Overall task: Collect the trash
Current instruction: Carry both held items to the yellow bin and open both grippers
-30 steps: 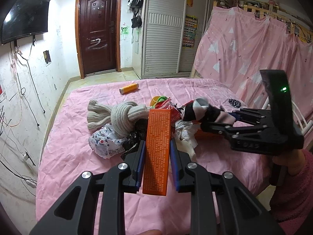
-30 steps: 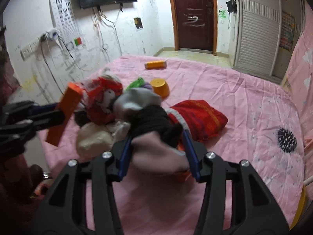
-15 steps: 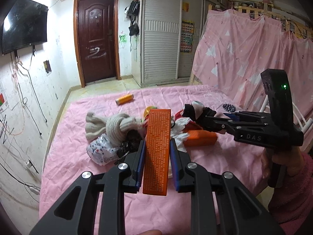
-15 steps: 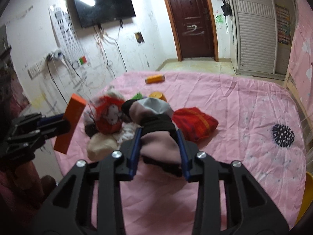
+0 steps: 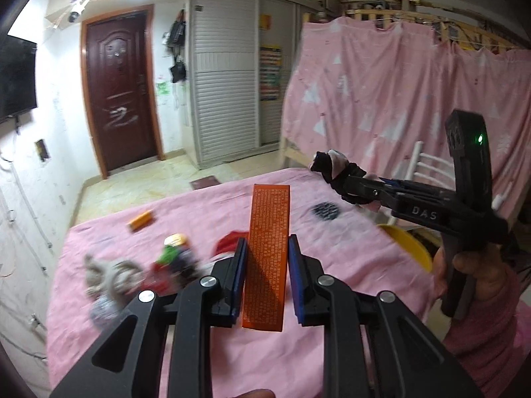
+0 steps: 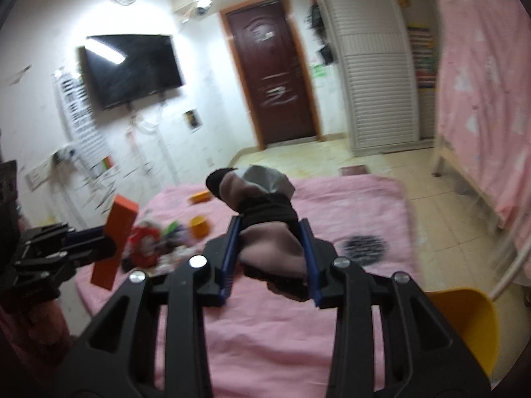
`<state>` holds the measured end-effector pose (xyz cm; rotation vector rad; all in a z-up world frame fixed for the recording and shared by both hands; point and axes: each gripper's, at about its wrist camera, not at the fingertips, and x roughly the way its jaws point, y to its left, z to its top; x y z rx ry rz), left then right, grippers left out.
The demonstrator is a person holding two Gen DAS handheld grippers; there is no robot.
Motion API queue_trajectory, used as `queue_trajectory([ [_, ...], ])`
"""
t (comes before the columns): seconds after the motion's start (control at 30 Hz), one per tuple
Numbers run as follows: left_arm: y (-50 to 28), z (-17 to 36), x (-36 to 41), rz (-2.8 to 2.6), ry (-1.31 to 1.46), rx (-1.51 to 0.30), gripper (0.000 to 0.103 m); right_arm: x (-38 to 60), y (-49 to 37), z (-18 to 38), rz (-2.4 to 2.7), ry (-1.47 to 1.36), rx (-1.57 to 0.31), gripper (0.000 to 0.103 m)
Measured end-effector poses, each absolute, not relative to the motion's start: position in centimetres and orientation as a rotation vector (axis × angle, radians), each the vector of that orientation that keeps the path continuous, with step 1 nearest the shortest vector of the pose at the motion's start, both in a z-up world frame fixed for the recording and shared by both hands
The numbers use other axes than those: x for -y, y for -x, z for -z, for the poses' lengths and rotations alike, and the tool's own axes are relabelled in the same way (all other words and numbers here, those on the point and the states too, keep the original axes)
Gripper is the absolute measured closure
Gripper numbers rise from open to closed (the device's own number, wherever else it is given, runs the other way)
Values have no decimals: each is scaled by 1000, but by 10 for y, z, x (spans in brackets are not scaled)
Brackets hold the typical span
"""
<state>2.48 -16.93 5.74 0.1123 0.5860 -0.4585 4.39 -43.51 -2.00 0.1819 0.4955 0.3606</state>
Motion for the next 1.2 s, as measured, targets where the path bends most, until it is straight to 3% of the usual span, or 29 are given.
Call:
queue_trajectory([
  [0.53,-82,-42,322,710,-11,-760,86,583,-48,64,20,-380,-574,68],
  [0.6,-86,-36,332,716,-18,-780,86,590,-44,66,24,-390,-576,60],
  [0.67,-91,-31,345,724,-24,-802,86,594,-42,63,23,-405,-559,38],
  [0.87,-102,-26,385,756,-37,-831,86,616,-25,56,125,-447,-478,37],
  [1.0,-105,-23,413,755,-49,-829,86,640,-6,51,172,-537,-398,29],
  [1.1,-107,-19,430,747,-74,-844,68,653,6,50,166,-581,-361,27],
  [1.13,-108,-17,434,746,-76,-848,51,656,8,50,167,-586,-356,27],
  [1.2,-110,-15,436,736,-75,-854,38,657,9,50,162,-589,-355,27],
])
